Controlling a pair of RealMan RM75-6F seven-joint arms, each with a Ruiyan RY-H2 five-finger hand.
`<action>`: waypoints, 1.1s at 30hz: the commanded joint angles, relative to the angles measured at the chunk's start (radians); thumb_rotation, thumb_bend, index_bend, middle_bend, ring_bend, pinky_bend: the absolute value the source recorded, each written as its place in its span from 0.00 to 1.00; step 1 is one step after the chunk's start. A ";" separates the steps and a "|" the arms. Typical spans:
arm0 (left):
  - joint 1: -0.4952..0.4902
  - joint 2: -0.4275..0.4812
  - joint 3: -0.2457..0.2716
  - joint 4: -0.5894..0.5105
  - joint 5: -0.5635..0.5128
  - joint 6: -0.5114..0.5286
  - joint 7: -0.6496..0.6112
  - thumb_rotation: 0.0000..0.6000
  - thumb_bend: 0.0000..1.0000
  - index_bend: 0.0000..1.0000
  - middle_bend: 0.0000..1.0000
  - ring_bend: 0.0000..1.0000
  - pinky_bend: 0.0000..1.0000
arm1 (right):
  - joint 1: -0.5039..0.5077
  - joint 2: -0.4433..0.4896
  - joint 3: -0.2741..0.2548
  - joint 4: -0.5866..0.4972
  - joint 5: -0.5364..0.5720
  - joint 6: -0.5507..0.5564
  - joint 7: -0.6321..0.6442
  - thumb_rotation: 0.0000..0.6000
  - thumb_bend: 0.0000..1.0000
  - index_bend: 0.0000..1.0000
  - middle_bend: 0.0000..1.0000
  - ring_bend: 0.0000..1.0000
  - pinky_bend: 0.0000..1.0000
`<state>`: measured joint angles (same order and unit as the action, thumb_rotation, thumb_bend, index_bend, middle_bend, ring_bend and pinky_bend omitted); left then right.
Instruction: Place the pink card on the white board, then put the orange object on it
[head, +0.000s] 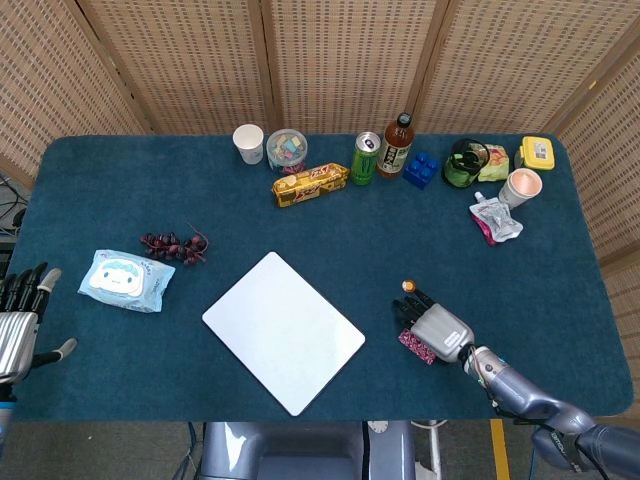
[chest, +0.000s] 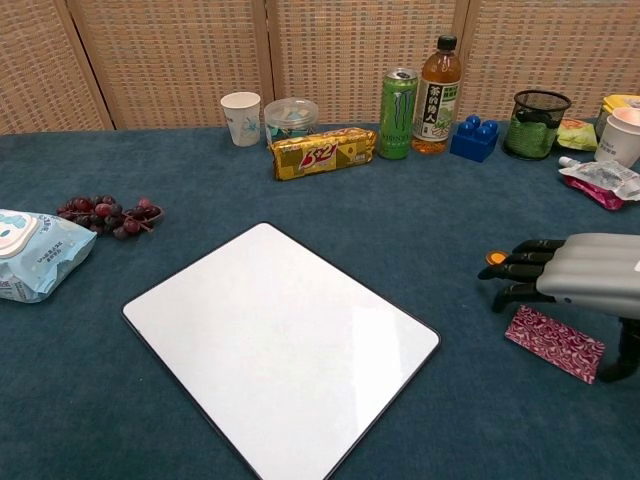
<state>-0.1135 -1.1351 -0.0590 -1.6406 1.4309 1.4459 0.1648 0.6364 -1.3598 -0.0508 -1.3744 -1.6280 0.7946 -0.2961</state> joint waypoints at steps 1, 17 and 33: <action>0.000 0.001 0.000 0.000 -0.001 -0.001 -0.001 1.00 0.00 0.00 0.00 0.00 0.00 | -0.002 -0.009 -0.008 0.012 -0.027 0.038 0.043 1.00 0.13 0.58 0.00 0.00 0.00; 0.000 0.006 0.002 -0.006 0.001 0.000 -0.008 1.00 0.00 0.00 0.00 0.00 0.00 | 0.017 0.000 -0.013 0.007 -0.050 0.088 0.094 1.00 0.15 0.59 0.00 0.00 0.00; -0.009 0.017 -0.003 -0.007 -0.013 -0.020 -0.028 1.00 0.00 0.00 0.00 0.00 0.00 | 0.199 -0.046 0.186 -0.293 0.185 -0.086 -0.218 1.00 0.16 0.59 0.00 0.00 0.00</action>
<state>-0.1216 -1.1190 -0.0614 -1.6484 1.4196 1.4278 0.1384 0.7929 -1.3624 0.0981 -1.6381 -1.4960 0.7530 -0.4515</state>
